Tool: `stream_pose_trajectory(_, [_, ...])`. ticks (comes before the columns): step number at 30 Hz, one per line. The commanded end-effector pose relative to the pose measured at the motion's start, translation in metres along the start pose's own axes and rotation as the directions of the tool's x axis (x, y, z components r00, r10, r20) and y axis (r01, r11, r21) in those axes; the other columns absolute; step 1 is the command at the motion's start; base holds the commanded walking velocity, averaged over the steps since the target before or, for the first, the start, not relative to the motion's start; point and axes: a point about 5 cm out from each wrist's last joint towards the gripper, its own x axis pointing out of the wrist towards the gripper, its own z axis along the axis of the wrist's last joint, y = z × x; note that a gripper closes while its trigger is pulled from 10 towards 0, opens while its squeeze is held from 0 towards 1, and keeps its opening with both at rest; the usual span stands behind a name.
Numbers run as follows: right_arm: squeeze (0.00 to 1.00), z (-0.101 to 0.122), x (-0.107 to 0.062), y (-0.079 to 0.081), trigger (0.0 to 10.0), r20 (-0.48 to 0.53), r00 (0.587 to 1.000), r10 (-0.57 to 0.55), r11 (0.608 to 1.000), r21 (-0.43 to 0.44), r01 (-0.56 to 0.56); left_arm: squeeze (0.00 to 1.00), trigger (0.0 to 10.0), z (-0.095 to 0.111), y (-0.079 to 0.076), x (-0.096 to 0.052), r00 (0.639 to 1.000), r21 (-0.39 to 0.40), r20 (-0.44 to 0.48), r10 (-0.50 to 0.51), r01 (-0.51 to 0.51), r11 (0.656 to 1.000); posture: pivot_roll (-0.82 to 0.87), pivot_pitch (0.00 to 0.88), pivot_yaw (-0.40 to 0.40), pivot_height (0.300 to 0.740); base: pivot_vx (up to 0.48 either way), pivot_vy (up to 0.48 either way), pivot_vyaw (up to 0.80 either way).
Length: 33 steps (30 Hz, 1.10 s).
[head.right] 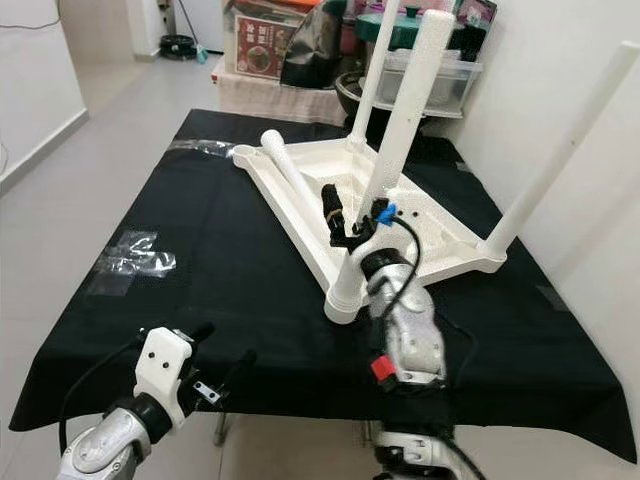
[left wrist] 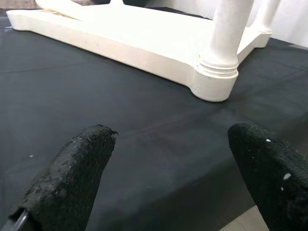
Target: Building children table
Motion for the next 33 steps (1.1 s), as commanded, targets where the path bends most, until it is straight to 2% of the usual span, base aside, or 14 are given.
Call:
stream_pose_trajectory(1, [0.0,-0.015,0.001,0.017,10.0,-0.085,0.972,0.221,0.973,0.088,-0.214,0.0,10.0,-0.002,-0.002,0.0,1.0,-0.011,-0.001,-0.005,0.005,1.0,0.11,0.0,-0.135,0.74,0.0,0.0,0.0])
stream_pose_trajectory(8, [0.0,-0.025,-0.008,0.034,10.0,-0.202,0.817,0.541,0.841,0.144,-0.521,0.0,10.0,0.007,-0.008,-0.004,0.996,0.015,0.071,-0.058,0.057,0.998,0.11,0.0,-0.135,0.74,0.0,0.0,0.0])
stream_pose_trajectory(14, [0.0,-0.036,0.009,0.032,9.3,-0.241,0.84,0.486,0.873,0.091,-0.479,0.0,10.0,0.018,-0.018,-0.007,0.985,0.098,0.14,-0.102,0.089,0.991,0.12,0.0,-0.146,0.74,0.0,0.0,0.0])
stream_pose_trajectory(15, [0.0,-0.038,0.014,0.029,2.7,-0.243,0.866,0.437,0.898,0.061,-0.436,0.0,10.0,0.02,-0.019,-0.008,0.983,0.105,0.151,-0.105,0.089,0.99,0.12,0.0,-0.148,0.74,0.0,0.0,0.0])
stream_pose_trajectory(17, [0.0,-0.038,0.014,0.029,2.7,-0.243,0.866,0.437,0.898,0.061,-0.436,0.0,10.0,0.02,-0.019,-0.008,0.983,0.105,0.151,-0.105,0.089,0.99,0.12,0.0,-0.148,0.74,0.0,0.0,0.0])
stream_pose_trajectory(18, [0.0,-0.04,0.017,0.025,0.0,-0.252,0.892,0.376,0.925,0.04,-0.379,0.0,10.0,0.021,-0.02,-0.009,0.982,0.105,0.157,-0.104,0.088,0.991,0.12,0.0,-0.144,0.74,0.0,0.0,0.0])
stream_pose_trajectory(22, [0.0,-0.043,0.017,0.001,0.0,-0.23,0.972,0.055,0.997,-0.046,-0.068,0.0,10.0,0.03,-0.024,-0.014,0.976,0.118,0.191,-0.108,0.087,0.989,0.12,0.0,-0.145,0.74,0.0,0.0,0.0])
stream_pose_trajectory(23, [0.0,-0.043,0.017,0.001,0.0,-0.23,0.972,0.055,0.997,-0.046,-0.068,0.0,10.0,0.03,-0.024,-0.014,0.976,0.118,0.191,-0.108,0.087,0.989,0.12,0.0,-0.145,0.74,0.0,0.0,0.0])
stream_pose_trajectory(25, [0.0,-0.038,0.006,-0.015,0.0,-0.159,0.951,-0.265,0.963,-0.1,0.252,0.0,10.0,0.038,-0.026,-0.016,0.972,0.119,0.212,-0.102,0.078,0.99,0.1,0.0,-0.13,0.74,0.0,0.0,0.0])
stream_pose_trajectory(27, [0.0,-0.038,0.006,-0.015,0.0,-0.159,0.951,-0.265,0.963,-0.1,0.252,0.0,10.0,0.038,-0.026,-0.016,0.972,0.119,0.212,-0.102,0.078,0.99,0.1,0.0,-0.13,0.74,0.0,0.0,0.0])
stream_pose_trajectory(29, [0.0,-0.034,-0.016,-0.027,0.0,-0.062,0.804,-0.592,0.801,-0.161,0.577,0.0,10.0,0.04,-0.027,-0.016,0.971,0.114,0.219,-0.094,0.07,0.991,0.1,0.0,-0.12,0.74,0.0,0.0,0.0])
stream_pose_trajectory(31, [0.0,-0.034,-0.016,-0.027,0.0,-0.062,0.804,-0.592,0.801,-0.161,0.577,0.0,10.0,0.04,-0.027,-0.016,0.971,0.114,0.219,-0.094,0.07,0.991,0.1,0.0,-0.12,0.74,0.0,0.0,0.0])
stream_pose_trajectory(32, [0.0,-0.034,-0.027,-0.028,0.0,-0.035,0.709,-0.704,0.705,-0.158,0.692,0.0,10.0,0.039,-0.028,-0.016,0.971,0.119,0.217,-0.098,0.073,0.99,0.09,0.0,-0.121,0.74,0.0,0.0,0.0])
stream_pose_trajectory(33, [0.0,-0.034,-0.027,-0.028,0.0,-0.035,0.709,-0.704,0.705,-0.158,0.692,0.0,10.0,0.039,-0.028,-0.016,0.971,0.119,0.217,-0.098,0.073,0.99,0.09,0.0,-0.121,0.74,0.0,0.0,0.0])
